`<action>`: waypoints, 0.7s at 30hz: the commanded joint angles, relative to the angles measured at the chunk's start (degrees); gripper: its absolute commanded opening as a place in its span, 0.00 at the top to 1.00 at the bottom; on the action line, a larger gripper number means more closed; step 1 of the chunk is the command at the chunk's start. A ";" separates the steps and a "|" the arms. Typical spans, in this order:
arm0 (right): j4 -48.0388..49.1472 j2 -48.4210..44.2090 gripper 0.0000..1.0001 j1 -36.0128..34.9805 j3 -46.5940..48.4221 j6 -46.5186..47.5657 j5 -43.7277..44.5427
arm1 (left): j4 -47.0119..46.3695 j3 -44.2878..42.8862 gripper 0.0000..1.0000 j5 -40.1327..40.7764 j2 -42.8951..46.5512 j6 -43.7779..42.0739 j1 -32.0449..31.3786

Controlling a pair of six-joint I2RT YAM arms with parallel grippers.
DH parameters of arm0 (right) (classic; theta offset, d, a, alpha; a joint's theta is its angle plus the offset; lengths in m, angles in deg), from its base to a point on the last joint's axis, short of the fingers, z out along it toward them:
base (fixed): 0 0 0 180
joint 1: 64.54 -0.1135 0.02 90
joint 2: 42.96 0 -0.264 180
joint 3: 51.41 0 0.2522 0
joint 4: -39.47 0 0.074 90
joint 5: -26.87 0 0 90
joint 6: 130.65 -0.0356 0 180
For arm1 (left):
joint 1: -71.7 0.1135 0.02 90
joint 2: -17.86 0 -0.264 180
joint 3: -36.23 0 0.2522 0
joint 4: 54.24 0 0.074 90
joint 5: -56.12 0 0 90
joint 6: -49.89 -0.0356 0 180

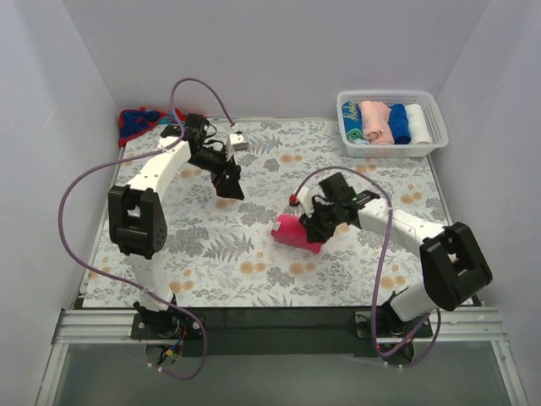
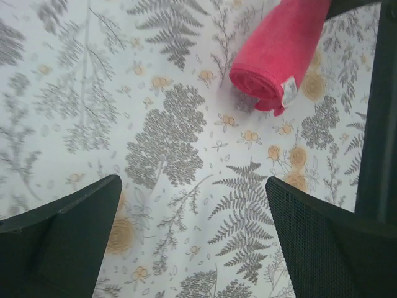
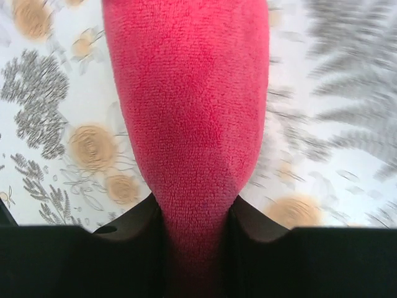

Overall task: Roll the towels
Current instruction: Place the rolled towel into the container

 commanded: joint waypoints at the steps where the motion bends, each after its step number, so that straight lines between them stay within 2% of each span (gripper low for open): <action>1: -8.94 -1.96 0.99 9.84 9.09 -3.73 -9.68 | -6.41 -2.38 0.02 2.74 5.24 8.73 -1.44; 2: -9.83 -1.78 0.99 15.00 10.67 -3.91 -10.21 | -6.50 -2.99 0.02 2.57 5.50 9.80 -1.44; 4: -11.67 -0.65 0.99 20.39 16.27 -4.34 -11.18 | -7.46 -4.23 0.02 2.92 6.46 12.78 -1.44; 5: -12.12 0.06 0.99 25.98 18.57 -5.39 -10.92 | -9.47 -4.23 0.02 3.35 6.99 16.54 -1.44; 6: -12.38 1.80 0.99 28.74 20.60 -5.92 -10.48 | -10.18 -4.32 0.02 4.23 7.43 18.66 -1.53; 11: -12.21 9.98 0.99 45.77 37.55 -9.43 -7.23 | -11.33 -3.88 0.02 4.94 10.25 20.27 -2.14; 13: -11.77 15.42 0.99 49.40 43.79 -11.11 -5.13 | -11.33 -3.09 0.02 5.29 10.77 20.27 -2.14; 14: -11.68 17.36 0.99 52.20 50.43 -12.51 -3.90 | -11.24 -2.65 0.02 5.46 11.47 20.27 -2.14; 17: -10.55 24.31 0.99 54.86 61.35 -14.88 3.47 | -11.50 -0.28 0.02 6.43 12.88 20.00 -2.14; 21: -6.77 31.07 0.99 54.87 67.62 -16.65 12.18 | -12.12 3.41 0.02 7.05 14.90 20.27 -2.14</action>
